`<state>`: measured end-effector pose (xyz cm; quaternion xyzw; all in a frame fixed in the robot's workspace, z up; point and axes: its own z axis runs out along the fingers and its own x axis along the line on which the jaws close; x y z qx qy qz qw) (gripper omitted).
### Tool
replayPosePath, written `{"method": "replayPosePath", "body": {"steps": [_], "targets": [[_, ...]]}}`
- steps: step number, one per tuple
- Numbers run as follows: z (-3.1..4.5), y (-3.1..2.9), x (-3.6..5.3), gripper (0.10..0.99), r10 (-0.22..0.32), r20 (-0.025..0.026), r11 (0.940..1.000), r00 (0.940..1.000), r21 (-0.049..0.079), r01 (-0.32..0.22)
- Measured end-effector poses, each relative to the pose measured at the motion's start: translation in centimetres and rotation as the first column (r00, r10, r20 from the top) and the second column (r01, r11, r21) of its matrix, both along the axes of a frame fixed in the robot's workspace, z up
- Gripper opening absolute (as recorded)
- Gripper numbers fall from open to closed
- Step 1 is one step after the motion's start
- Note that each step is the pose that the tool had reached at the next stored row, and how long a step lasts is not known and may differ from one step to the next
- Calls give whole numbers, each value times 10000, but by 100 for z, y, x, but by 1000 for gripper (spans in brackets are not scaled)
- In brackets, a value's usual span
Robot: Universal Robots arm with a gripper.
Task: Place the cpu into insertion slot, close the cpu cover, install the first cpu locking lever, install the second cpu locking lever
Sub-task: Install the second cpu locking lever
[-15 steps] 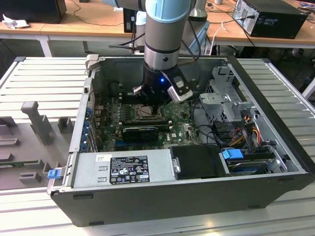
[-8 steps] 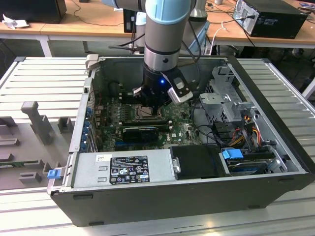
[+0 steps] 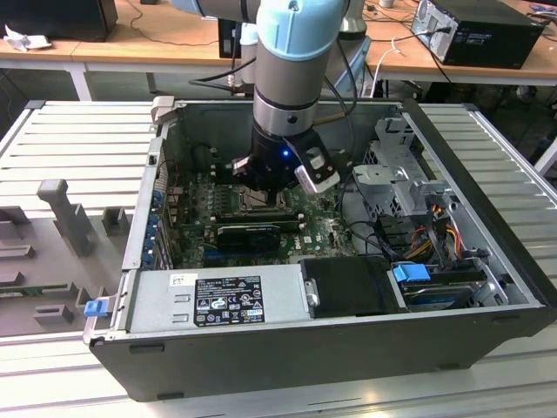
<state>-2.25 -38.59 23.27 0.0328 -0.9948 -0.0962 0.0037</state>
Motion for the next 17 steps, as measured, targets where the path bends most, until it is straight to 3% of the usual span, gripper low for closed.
{"method": "replayPosePath", "body": {"steps": [3, 5, 6, 9, 14, 17], "targets": [[-3, -43, -14, 106, -1, -10, 10000, 10000, 3, 1], [-14, -49, -89, 106, 4, -36, 10000, 10000, 3, -4], [-30, -50, -162, 106, 2, -45, 10000, 10000, 3, -2], [-77, -51, -260, 106, 35, -50, 10000, 10000, 3, -35], [-174, -50, -319, 106, 72, -51, 10000, 10000, 8, -72], [-186, -72, -390, 106, 77, -43, 9994, 10000, 340, -75]]}}
